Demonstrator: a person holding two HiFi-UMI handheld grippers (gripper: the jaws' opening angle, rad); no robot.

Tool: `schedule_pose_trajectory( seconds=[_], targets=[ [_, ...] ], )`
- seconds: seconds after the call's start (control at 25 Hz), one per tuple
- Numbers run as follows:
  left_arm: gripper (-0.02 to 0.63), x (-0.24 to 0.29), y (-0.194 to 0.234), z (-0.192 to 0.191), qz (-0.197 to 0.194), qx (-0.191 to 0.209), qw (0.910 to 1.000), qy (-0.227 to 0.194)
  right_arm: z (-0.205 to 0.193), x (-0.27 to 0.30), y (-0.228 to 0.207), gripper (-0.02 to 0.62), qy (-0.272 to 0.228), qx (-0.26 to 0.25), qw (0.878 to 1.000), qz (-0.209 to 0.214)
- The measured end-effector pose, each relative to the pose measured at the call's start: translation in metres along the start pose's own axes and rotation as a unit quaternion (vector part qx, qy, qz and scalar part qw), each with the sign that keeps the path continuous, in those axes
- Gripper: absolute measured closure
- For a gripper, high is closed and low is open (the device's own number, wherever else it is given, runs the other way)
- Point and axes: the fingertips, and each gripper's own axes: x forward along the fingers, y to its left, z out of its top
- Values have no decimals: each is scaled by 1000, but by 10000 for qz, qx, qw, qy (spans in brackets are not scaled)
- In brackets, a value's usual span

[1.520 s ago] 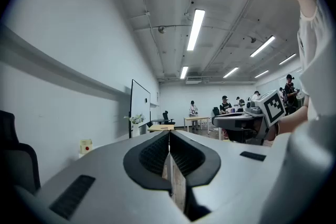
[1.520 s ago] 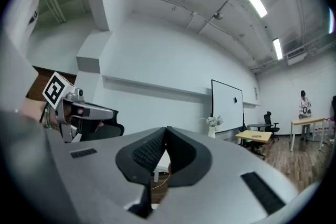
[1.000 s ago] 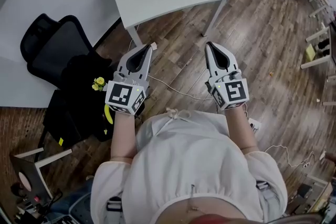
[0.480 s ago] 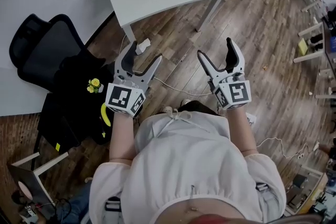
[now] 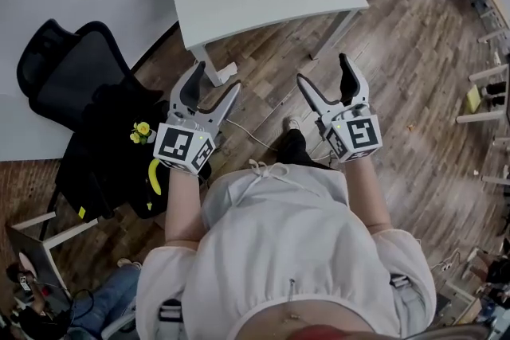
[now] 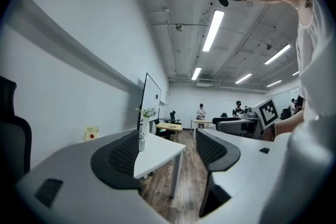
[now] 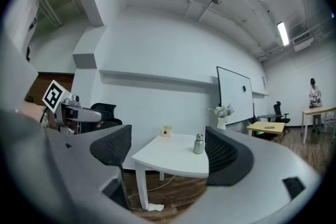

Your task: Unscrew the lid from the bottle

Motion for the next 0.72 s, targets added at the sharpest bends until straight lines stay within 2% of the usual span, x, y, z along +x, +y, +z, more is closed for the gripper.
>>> schedule_pose_trajectory(
  seconds=[0.32, 0.52, 0.72],
  targets=[
    [258, 119, 8, 19, 710, 60, 9974, -138, 10, 79, -113, 177, 1, 16, 9960, 895],
    [258, 198, -4, 19, 1043, -18, 9943, -201, 11, 111, -195, 205, 31, 78, 9936, 1128],
    [258, 250, 2, 8, 1278, -43, 9918, 55, 2, 148, -241, 210, 136, 178, 9900, 1392]
  ],
)
